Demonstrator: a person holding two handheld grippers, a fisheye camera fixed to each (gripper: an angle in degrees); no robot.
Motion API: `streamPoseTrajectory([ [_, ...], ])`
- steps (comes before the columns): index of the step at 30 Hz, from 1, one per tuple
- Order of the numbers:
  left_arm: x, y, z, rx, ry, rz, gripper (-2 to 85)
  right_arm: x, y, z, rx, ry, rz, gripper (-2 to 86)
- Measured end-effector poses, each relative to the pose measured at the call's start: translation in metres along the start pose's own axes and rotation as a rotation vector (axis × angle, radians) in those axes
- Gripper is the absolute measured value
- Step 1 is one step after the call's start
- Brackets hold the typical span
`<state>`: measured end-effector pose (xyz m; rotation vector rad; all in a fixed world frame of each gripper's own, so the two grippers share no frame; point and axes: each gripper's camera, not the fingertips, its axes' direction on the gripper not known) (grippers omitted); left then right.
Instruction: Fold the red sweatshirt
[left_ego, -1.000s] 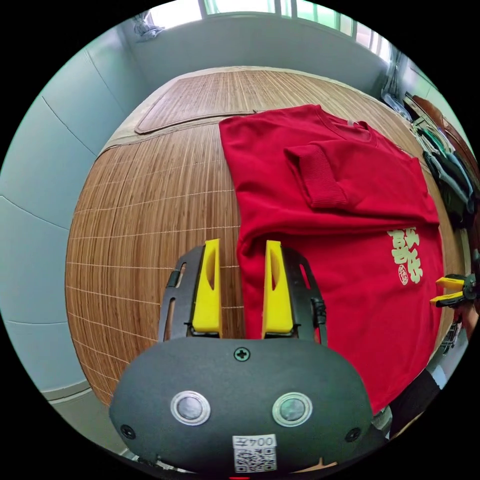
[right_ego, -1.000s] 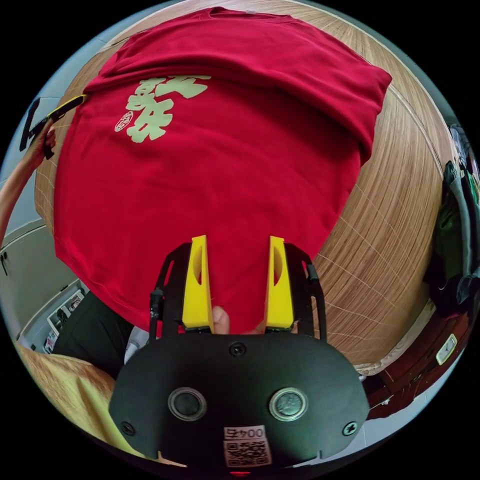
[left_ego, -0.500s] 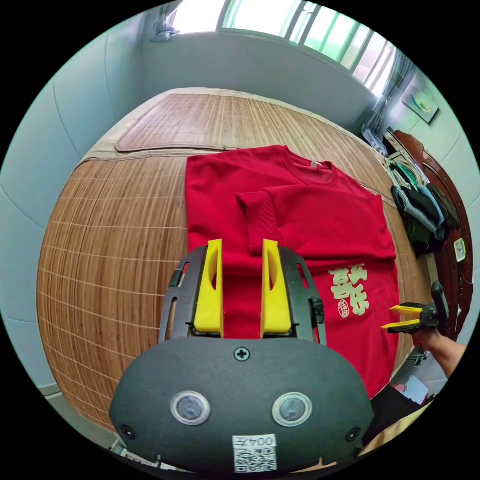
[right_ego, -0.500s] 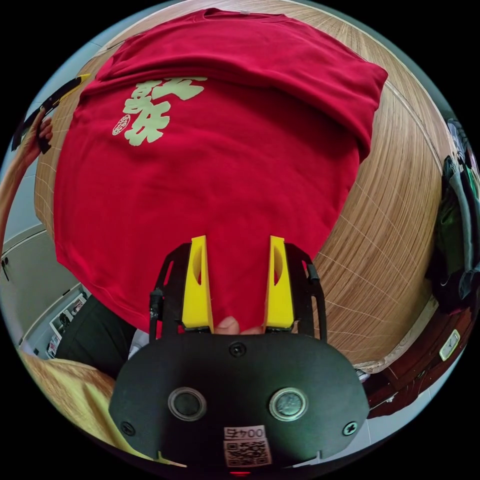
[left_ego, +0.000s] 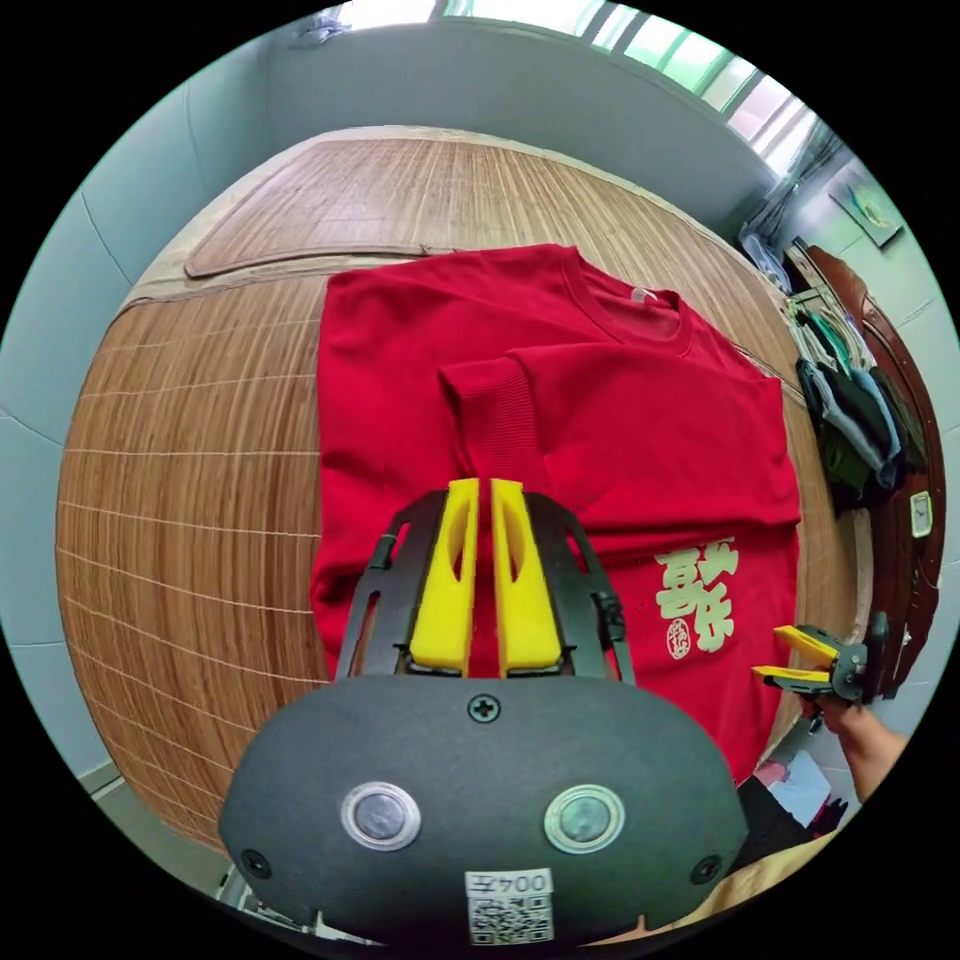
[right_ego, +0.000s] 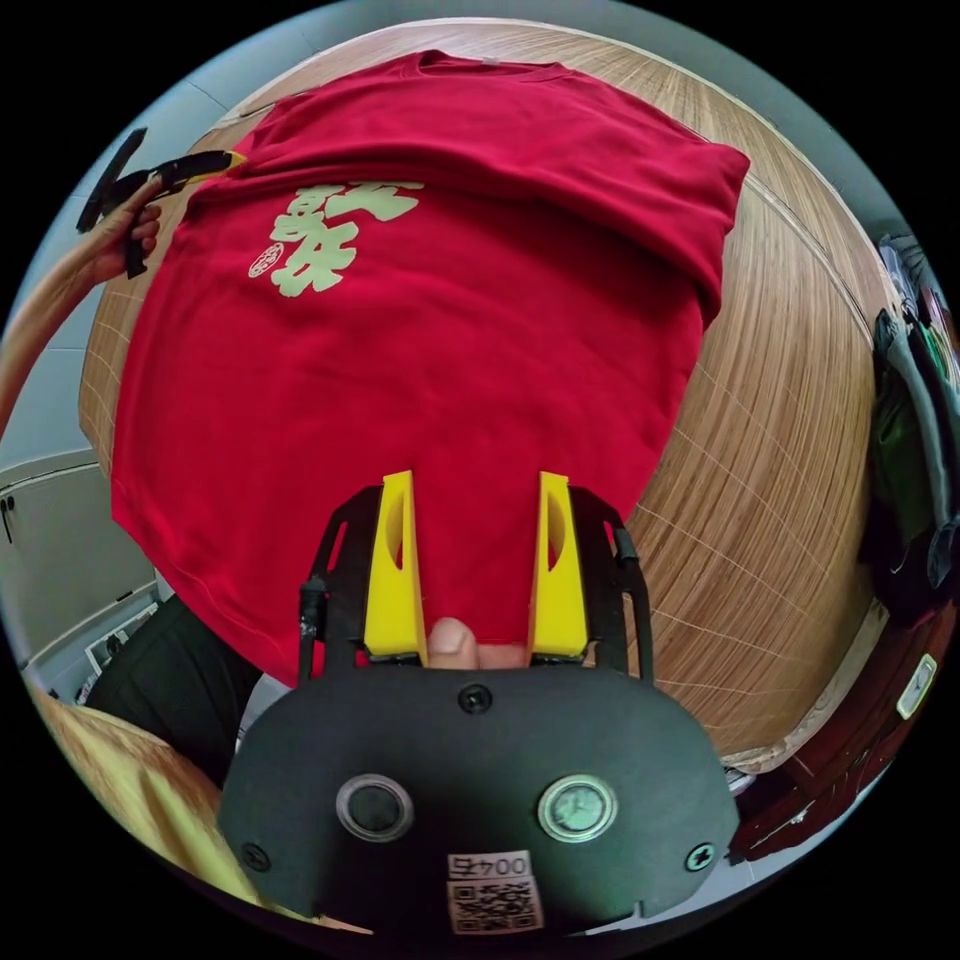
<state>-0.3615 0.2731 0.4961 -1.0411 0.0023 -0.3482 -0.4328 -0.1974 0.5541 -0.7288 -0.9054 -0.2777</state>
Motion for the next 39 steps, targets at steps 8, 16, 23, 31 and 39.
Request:
streamPoseTrajectory([
  [8,0.020,0.001,-0.060,0.049,0.020,-0.017,1.8,-0.002,0.006,0.005,-0.022,-0.014,0.004,16.7],
  [16,-0.002,0.020,-0.017,-0.061,-0.008,-0.100,1.5,-0.006,0.013,0.010,-0.039,-0.020,0.005,16.7],
  [23,0.044,0.033,-0.056,0.075,-0.131,-0.009,0.8,-0.011,0.039,0.015,0.059,-0.011,-0.022,16.7],
  [31,0.179,0.033,-0.036,0.079,0.081,0.329,1.9,-0.013,0.057,0.021,0.124,-0.030,0.023,16.7],
  [39,0.401,0.052,0.018,0.087,0.067,0.931,4.5,-0.014,0.064,0.025,0.122,-0.048,0.028,16.6],
])
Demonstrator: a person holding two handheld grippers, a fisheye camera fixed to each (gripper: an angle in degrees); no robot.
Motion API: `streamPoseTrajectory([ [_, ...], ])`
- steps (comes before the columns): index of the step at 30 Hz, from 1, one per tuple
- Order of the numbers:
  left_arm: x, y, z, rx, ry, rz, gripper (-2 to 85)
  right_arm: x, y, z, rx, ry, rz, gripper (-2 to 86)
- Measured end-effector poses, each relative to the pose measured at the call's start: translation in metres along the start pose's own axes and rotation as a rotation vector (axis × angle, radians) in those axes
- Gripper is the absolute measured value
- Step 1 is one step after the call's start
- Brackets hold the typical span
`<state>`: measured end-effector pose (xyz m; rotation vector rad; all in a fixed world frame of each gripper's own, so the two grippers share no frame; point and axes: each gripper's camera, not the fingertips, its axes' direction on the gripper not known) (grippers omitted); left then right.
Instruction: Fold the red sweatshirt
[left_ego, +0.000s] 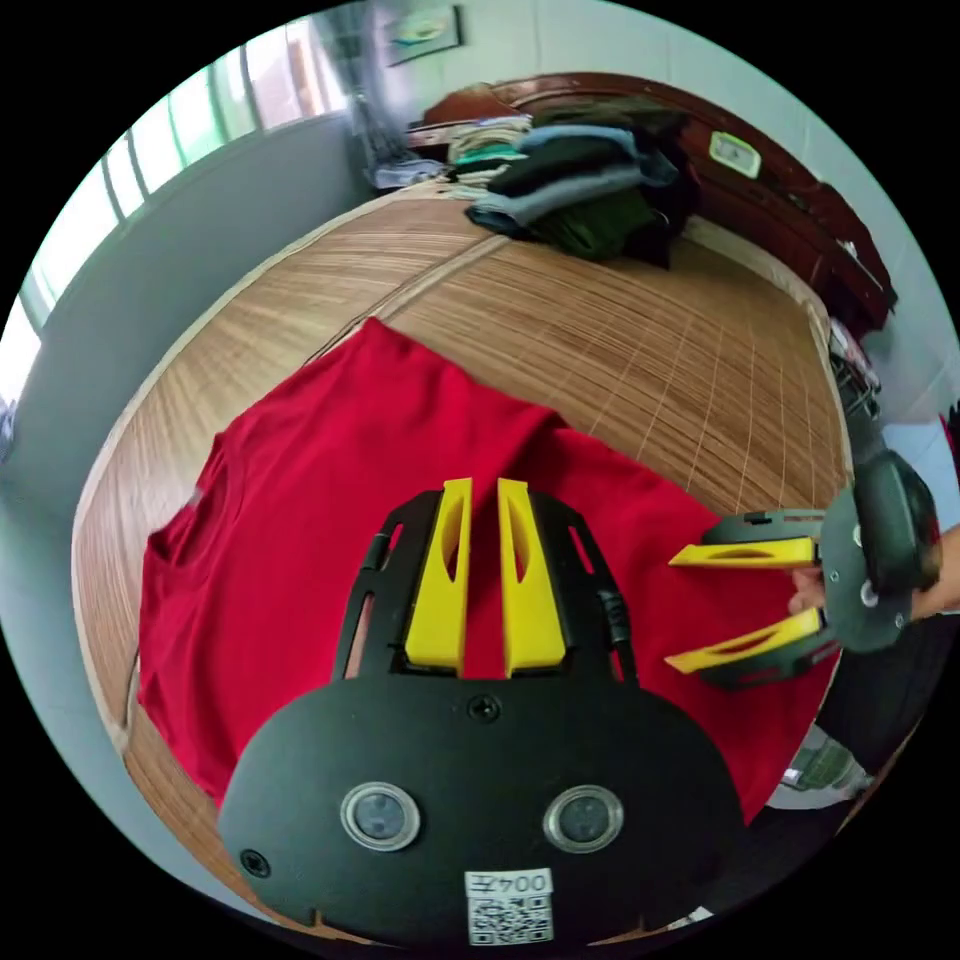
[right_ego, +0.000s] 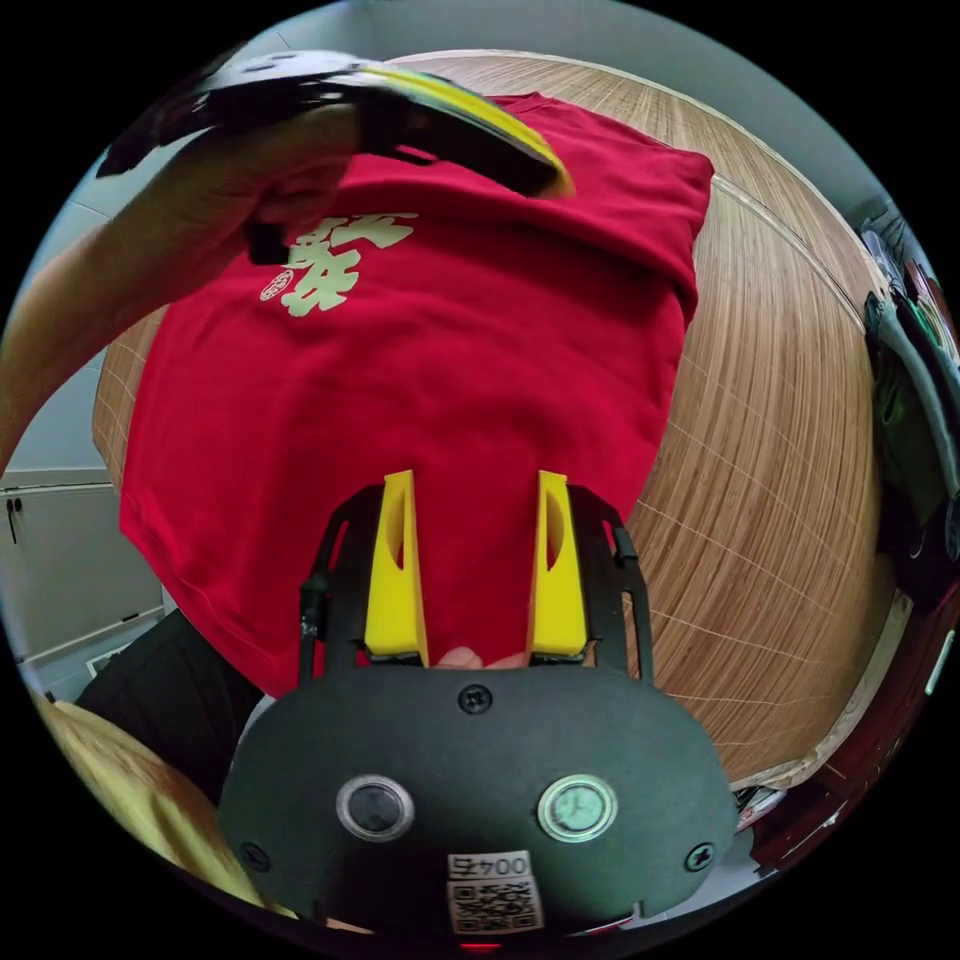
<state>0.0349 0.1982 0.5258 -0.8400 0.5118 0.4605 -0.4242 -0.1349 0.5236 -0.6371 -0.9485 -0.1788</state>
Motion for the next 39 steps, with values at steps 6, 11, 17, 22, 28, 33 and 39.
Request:
streamPoseTrajectory([
  [6,0.039,-0.052,0.047,-0.096,-0.042,0.132,6.7,0.010,0.002,0.001,-0.003,-0.042,0.054,14.6],
  [11,0.046,-0.067,0.056,-0.090,-0.017,0.108,5.4,0.010,0.015,0.003,0.071,-0.046,0.065,12.9],
  [17,0.036,-0.059,0.057,-0.062,0.057,0.020,5.3,0.008,0.022,0.006,0.105,-0.042,0.061,11.9],
  [22,0.012,-0.060,0.013,0.109,0.148,-0.020,5.5,0.007,0.018,0.009,0.090,-0.028,0.005,11.3],
  [28,0.005,-0.071,0.084,-0.094,0.121,-0.026,7.5,0.011,0.013,0.012,0.088,-0.054,0.022,10.8],
  [33,-0.001,-0.075,0.061,0.002,0.082,-0.076,9.5,0.018,0.007,0.014,0.090,-0.082,0.043,9.4],
  [39,-0.060,-0.016,0.004,0.043,0.089,-0.361,10.4,0.024,-0.003,0.016,0.085,-0.096,0.042,8.5],
])
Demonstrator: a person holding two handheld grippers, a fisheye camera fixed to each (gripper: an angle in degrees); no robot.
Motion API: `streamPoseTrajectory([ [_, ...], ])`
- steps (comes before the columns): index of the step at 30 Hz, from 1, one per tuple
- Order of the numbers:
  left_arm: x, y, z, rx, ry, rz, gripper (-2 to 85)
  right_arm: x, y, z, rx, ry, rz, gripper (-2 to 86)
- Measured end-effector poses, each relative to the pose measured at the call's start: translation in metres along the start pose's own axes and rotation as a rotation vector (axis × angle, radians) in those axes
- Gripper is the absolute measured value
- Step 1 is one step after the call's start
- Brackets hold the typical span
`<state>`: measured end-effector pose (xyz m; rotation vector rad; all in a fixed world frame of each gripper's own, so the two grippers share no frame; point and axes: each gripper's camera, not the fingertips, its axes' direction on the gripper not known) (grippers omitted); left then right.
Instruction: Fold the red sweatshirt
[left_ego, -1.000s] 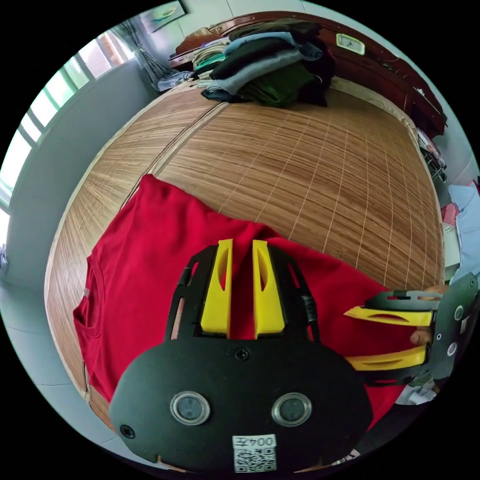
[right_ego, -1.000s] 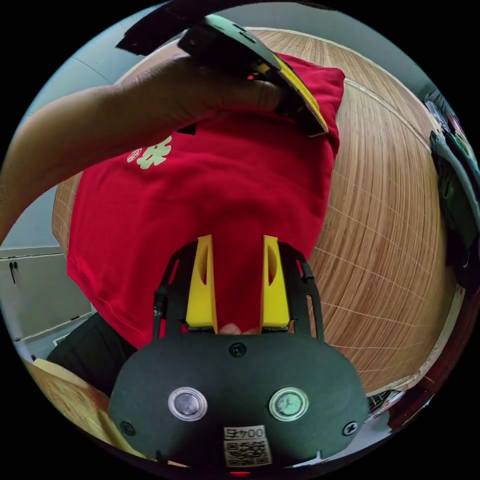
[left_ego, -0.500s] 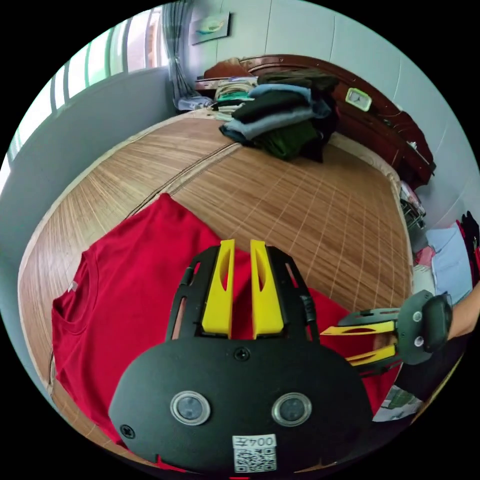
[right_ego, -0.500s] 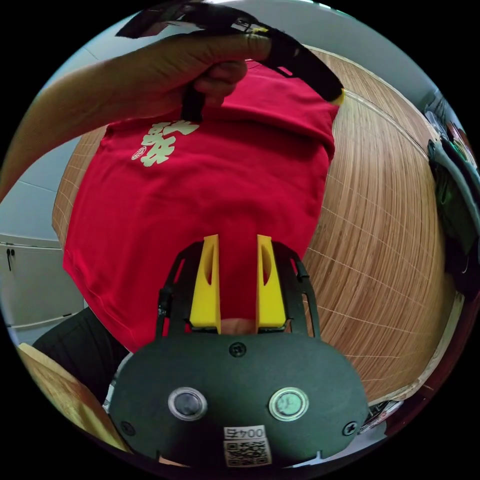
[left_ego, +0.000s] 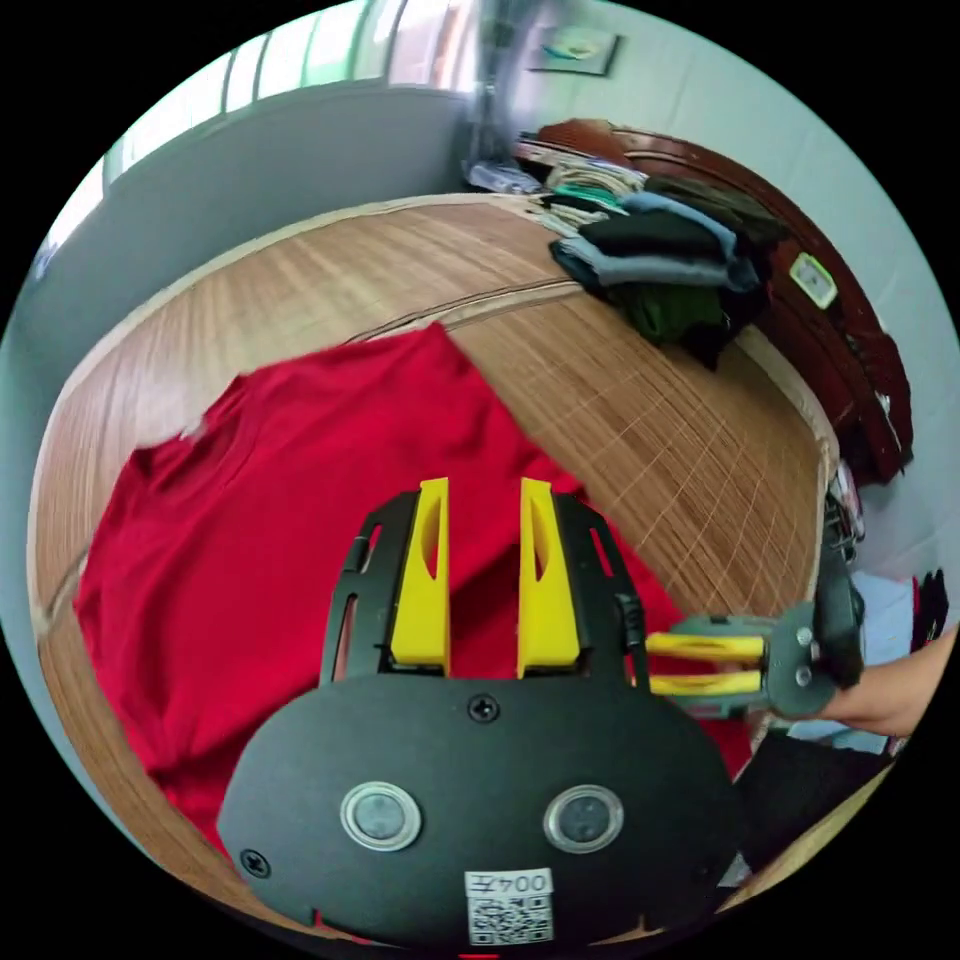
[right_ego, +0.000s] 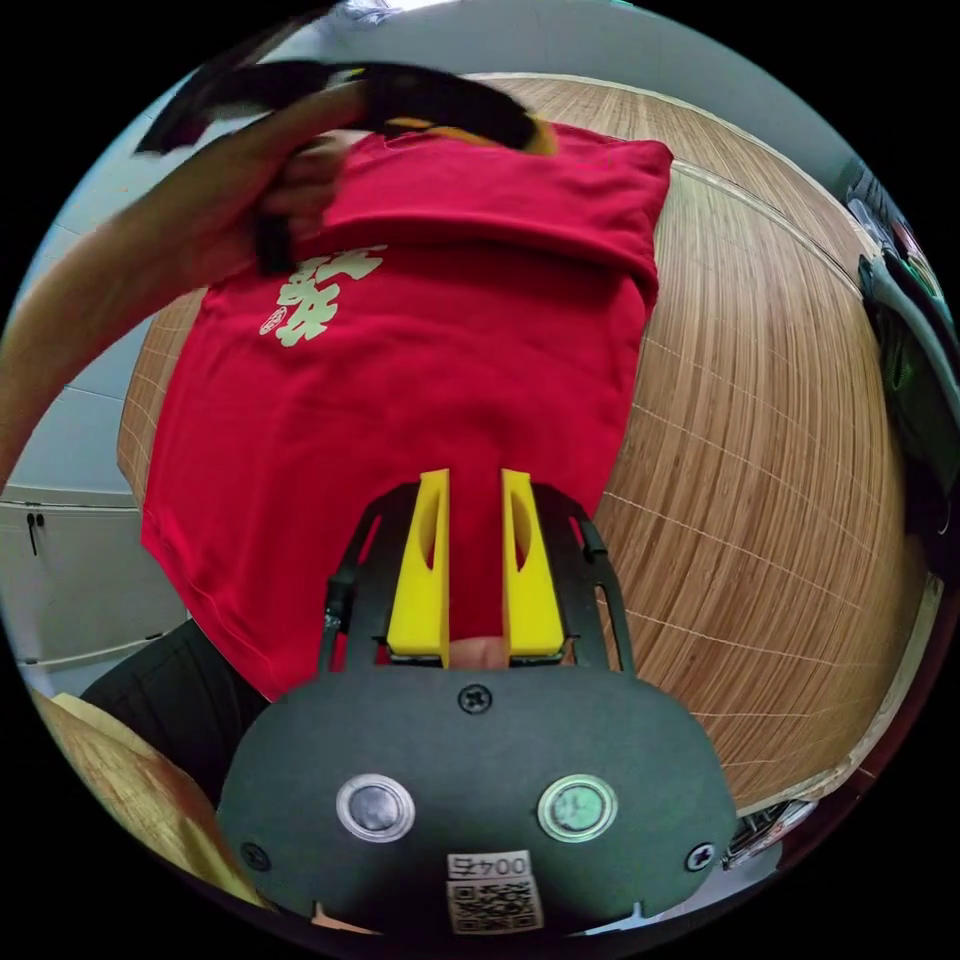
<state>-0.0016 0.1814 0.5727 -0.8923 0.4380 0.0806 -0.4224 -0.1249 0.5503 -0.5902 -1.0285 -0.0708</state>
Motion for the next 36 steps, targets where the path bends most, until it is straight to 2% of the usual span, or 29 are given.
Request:
streamPoseTrajectory([
  [7,-0.082,0.234,-0.099,-0.271,-0.210,-0.451,10.4,-0.006,-0.024,0.004,-0.075,0.047,-0.094,7.7],
  [11,-0.113,0.350,-0.154,-0.325,-0.275,-0.741,10.9,0.012,-0.039,0.005,-0.100,-0.020,0.017,5.8],
  [14,-0.133,0.407,-0.170,-0.322,-0.260,-0.883,11.0,0.034,-0.045,0.008,-0.102,-0.106,0.139,4.4],
  [19,-0.153,0.451,-0.171,-0.329,-0.210,-0.899,11.4,0.046,-0.062,0.013,-0.156,-0.151,0.161,3.8],
  [26,-0.166,0.480,-0.162,-0.292,-0.044,-0.868,11.7,0.025,-0.081,0.020,-0.183,0.017,0.165,3.9],
  [29,-0.169,0.486,-0.158,-0.270,-0.014,-0.846,11.8,0.028,-0.079,0.022,-0.143,0.027,0.181,4.0],
  [31,-0.172,0.491,-0.158,-0.254,0.000,-0.845,11.9,0.040,-0.076,0.022,-0.123,-0.024,0.177,4.3],
  [36,-0.181,0.497,-0.158,-0.283,0.039,-0.796,12.1,0.081,-0.056,0.010,-0.145,-0.306,0.201,7.1],
])
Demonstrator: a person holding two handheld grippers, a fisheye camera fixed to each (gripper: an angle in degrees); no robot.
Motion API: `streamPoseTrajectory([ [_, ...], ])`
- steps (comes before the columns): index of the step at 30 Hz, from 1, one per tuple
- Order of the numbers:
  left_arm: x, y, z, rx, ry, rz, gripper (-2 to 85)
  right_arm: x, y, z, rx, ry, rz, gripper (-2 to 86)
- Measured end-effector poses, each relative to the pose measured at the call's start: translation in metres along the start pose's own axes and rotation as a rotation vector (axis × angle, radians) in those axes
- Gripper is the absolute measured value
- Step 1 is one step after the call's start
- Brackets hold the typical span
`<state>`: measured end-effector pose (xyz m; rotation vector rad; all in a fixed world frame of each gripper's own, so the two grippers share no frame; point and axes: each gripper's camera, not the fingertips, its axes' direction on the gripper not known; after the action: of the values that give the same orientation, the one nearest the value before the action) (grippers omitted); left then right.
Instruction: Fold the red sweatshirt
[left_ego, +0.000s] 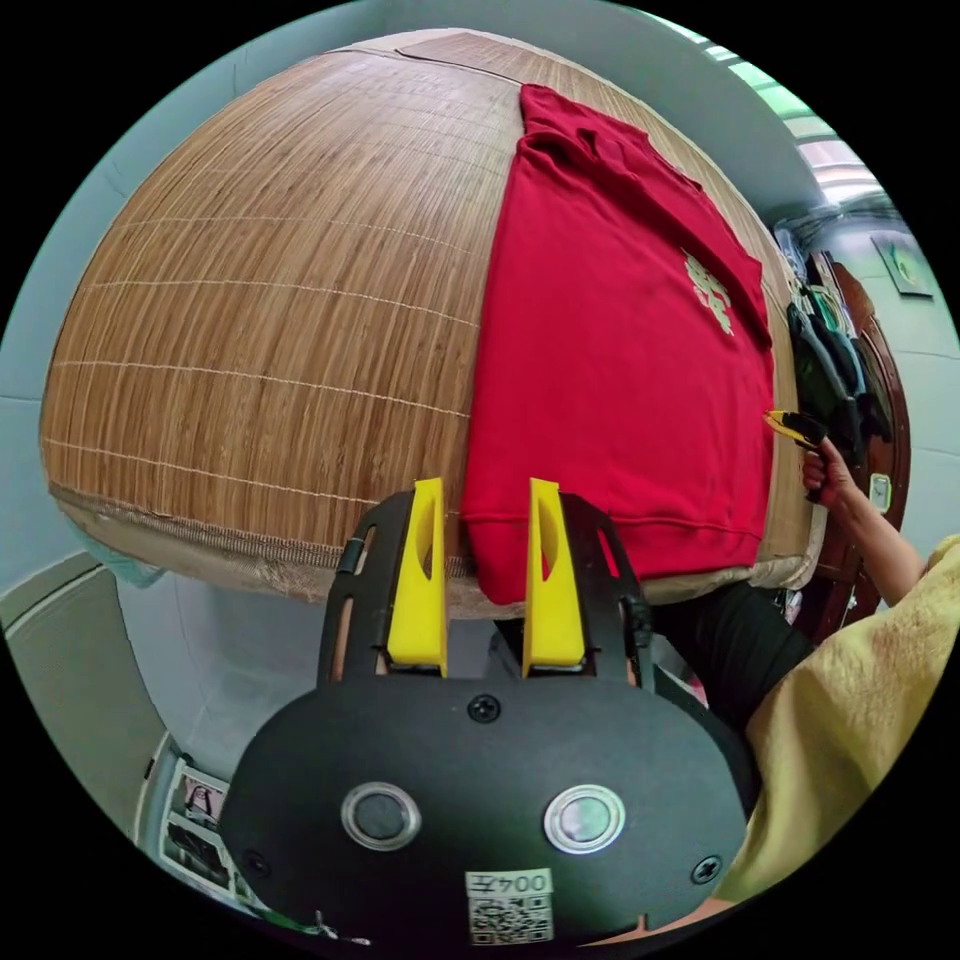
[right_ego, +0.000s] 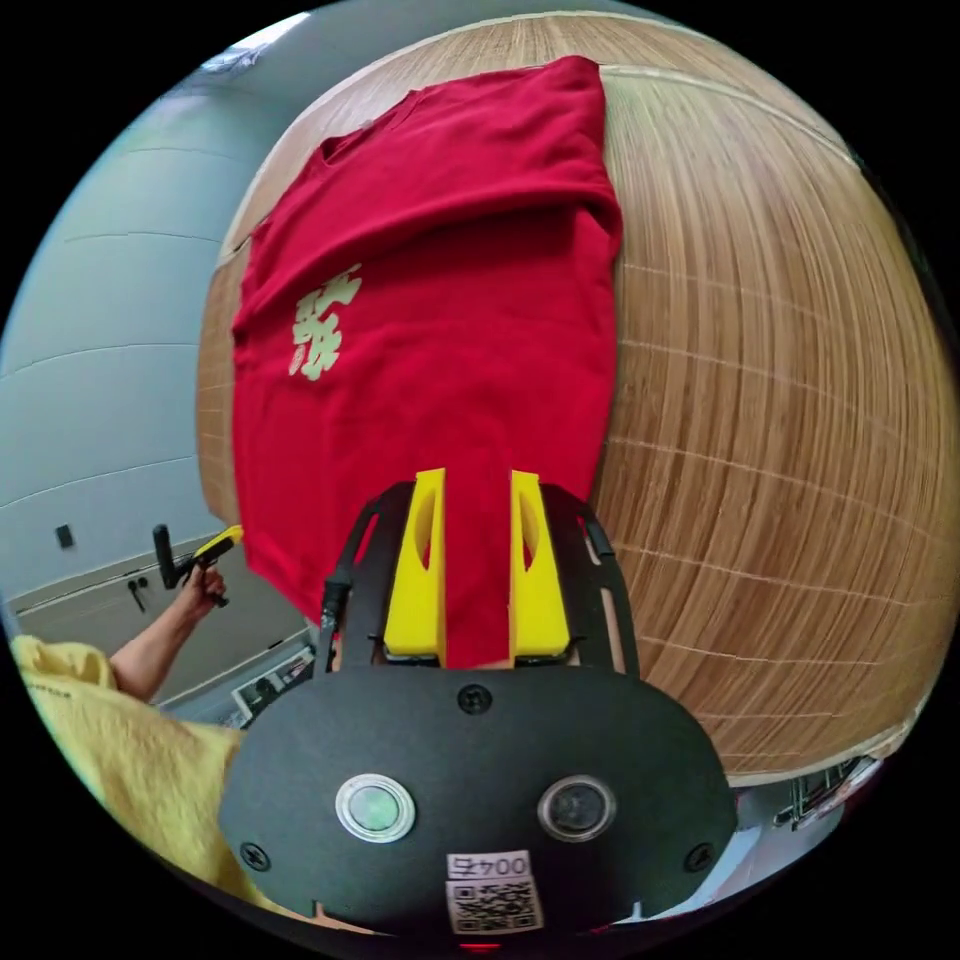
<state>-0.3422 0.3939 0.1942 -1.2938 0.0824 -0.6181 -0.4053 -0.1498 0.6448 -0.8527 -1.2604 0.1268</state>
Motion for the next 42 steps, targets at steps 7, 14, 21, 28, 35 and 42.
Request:
streamPoseTrajectory([
  [7,-0.021,0.008,0.012,-0.026,0.122,-0.036,12.4,0.076,0.122,0.003,-0.052,-0.170,0.158,10.1],
  [14,-0.035,0.025,0.025,-0.064,0.174,-0.078,11.5,0.106,0.182,0.027,0.028,-0.284,0.291,10.6],
  [21,-0.057,0.029,0.030,-0.043,0.231,-0.147,10.9,0.099,0.196,0.059,-0.090,-0.323,0.227,8.6],
  [28,-0.081,0.034,0.034,-0.022,0.262,-0.219,8.5,0.123,0.210,0.077,-0.058,-0.479,0.352,6.7],
  [35,-0.093,0.029,0.033,-0.106,0.309,-0.274,4.1,0.115,0.215,0.053,-0.060,-0.477,0.317,4.2],
  [42,-0.085,0.029,-0.039,-0.016,0.413,-0.191,3.6,0.082,0.223,-0.044,0.014,-0.499,0.151,4.0],
])
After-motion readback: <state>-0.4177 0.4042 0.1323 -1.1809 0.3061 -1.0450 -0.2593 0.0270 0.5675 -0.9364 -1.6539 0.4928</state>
